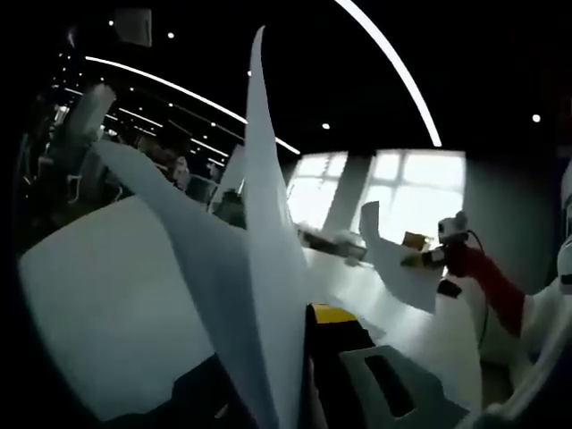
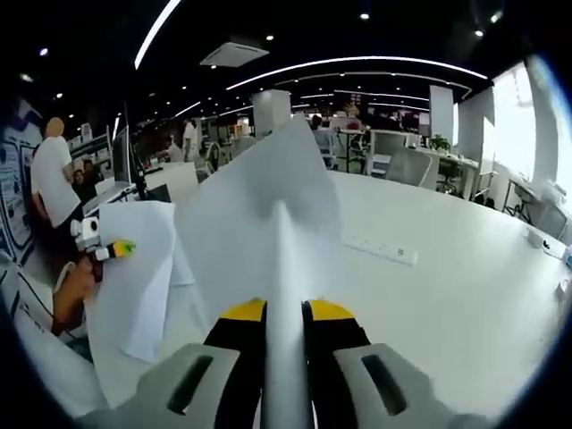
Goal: Organize the stack of printing papers by aligning and flattening the scattered papers on the table
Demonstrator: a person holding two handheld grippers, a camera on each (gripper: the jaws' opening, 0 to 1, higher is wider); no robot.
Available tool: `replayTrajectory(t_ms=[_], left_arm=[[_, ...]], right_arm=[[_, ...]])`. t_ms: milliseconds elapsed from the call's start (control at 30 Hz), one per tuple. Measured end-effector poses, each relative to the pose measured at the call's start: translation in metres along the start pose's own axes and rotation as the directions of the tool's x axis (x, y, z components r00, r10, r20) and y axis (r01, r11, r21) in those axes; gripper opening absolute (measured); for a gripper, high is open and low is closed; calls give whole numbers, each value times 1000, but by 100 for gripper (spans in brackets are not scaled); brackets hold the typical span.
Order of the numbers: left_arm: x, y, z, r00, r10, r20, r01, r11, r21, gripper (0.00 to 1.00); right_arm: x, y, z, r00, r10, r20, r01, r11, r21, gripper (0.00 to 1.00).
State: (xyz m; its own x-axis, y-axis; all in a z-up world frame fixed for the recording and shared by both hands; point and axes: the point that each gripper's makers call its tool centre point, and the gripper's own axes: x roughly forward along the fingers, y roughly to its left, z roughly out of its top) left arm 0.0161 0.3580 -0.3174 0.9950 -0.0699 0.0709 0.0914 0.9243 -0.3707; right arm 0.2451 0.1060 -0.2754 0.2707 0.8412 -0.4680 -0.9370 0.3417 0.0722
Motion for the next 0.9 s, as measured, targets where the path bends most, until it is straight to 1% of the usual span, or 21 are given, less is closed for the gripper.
replayTrajectory(t_ms=[133, 333, 467, 600, 700, 733, 800, 900], left_arm=[[2, -1, 1, 1000, -4, 5, 4, 1000, -17, 6], [6, -1, -3, 1000, -7, -4, 7, 999, -39, 6], [8, -1, -6, 1000, -12, -10, 11, 997, -72, 6], [11, -1, -12, 999, -19, -33, 16, 995, -97, 6], [12, -2, -13, 999, -19, -31, 16, 993, -120, 6], [12, -1, -13, 999, -23, -32, 18, 988, -150, 6], [13, -1, -13, 999, -26, -32, 20, 985, -173, 6], [14, -2, -14, 999, -32, -32, 26, 983, -180, 6]], right_arm=[[0, 6, 1, 1000, 7, 3, -7, 1000, -5, 11], [2, 13, 5, 1000, 21, 12, -21, 1000, -16, 11], [6, 19, 6, 999, 32, 10, -32, 999, -21, 11], [7, 21, 9, 999, 41, 10, -41, 999, -24, 11], [8, 23, 9, 999, 44, 9, -44, 999, -27, 11], [8, 23, 10, 999, 46, 9, -46, 999, -27, 11], [8, 23, 11, 999, 48, 12, -48, 999, -26, 11], [9, 25, 15, 998, 53, 22, -52, 998, -22, 11]])
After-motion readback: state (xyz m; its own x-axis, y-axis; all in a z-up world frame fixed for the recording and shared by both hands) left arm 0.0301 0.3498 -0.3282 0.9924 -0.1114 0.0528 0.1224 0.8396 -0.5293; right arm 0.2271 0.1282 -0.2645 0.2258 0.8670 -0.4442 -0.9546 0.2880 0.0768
